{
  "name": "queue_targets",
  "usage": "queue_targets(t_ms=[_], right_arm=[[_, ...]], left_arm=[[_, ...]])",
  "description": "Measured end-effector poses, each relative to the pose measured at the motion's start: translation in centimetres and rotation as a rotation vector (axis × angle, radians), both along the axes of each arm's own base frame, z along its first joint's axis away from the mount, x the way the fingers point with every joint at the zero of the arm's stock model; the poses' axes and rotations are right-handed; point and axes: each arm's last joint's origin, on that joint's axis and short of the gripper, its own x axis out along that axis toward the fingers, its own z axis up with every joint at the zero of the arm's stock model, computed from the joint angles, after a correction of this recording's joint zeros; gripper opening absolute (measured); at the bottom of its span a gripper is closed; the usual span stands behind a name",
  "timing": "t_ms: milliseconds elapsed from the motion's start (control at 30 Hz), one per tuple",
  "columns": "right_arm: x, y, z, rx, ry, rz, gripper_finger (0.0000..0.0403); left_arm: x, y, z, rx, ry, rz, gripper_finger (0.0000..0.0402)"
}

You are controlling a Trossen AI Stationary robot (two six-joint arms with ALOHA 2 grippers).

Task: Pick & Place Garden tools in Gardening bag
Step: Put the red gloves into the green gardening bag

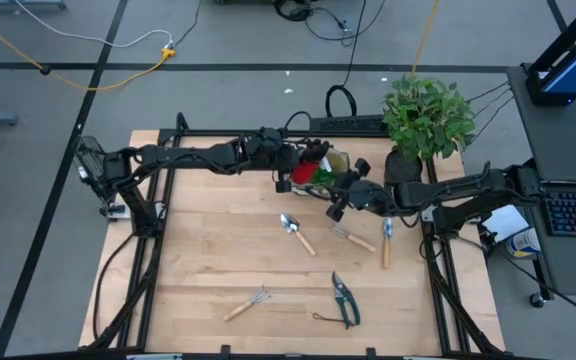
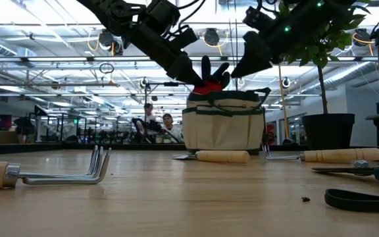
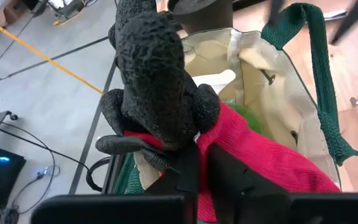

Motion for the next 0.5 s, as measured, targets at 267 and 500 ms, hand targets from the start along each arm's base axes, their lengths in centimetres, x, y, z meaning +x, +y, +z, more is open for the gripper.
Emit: queue_targets(t_ms=[267, 500], right_arm=[[-0.1, -2.4, -0.3, -0.003, -0.106, -0.027, 0.0155], [-1.0, -4.3, -1.9, 0.050, -0.084, -0.085, 0.0155]], left_arm=[[-0.1, 0.3, 0.0, -0.008, 0.001, 0.010, 0.0034], [0.1, 0.0, 0.1, -0.027, -0.027, 0.004, 0.0013]])
